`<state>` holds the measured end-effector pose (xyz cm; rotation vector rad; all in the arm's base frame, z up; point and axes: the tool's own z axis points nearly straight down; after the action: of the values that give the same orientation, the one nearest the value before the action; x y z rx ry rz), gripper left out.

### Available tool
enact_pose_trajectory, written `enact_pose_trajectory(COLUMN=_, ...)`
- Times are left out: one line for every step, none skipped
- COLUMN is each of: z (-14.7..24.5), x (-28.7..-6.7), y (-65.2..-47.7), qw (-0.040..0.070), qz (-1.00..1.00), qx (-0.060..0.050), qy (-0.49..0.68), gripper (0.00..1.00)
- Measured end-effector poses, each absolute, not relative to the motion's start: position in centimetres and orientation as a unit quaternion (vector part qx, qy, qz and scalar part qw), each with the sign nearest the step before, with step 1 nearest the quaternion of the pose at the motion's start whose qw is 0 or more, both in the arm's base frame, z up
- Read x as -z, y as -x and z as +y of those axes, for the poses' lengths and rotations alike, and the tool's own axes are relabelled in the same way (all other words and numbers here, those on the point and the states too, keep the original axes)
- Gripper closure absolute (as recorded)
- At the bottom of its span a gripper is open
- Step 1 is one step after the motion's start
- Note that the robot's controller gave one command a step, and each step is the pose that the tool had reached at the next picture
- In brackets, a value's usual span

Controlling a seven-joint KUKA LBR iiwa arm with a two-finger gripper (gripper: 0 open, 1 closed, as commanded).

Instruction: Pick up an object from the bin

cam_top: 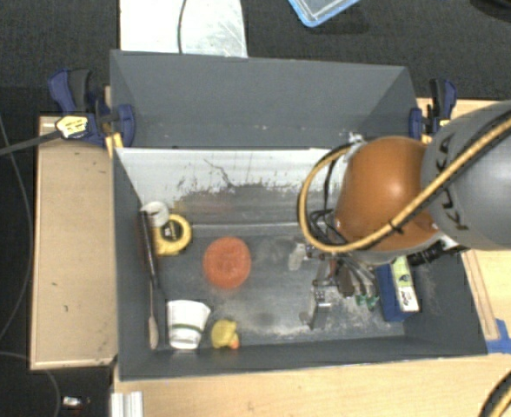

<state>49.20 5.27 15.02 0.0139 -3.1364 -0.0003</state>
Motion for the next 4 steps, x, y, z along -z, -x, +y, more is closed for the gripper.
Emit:
enact_pose_trajectory(z=5.2, x=-15.3, y=-49.4, qw=-0.001, qz=-1.000, qx=0.000, qy=-0.003, gripper=0.00)
enact_pose_trajectory(z=3.7, x=-18.9, y=-48.6, qw=-0.002, qz=-1.000, qx=0.000, qy=0.001, gripper=0.00)
enact_pose_trajectory(z=5.1, x=-19.2, y=-48.5, qw=-0.002, qz=-1.000, qx=0.001, qy=0.000, gripper=0.00)
enact_pose_trajectory(z=5.9, x=-22.4, y=-49.1, qw=-0.006, qz=-1.000, qx=0.001, qy=0.022, gripper=0.00)
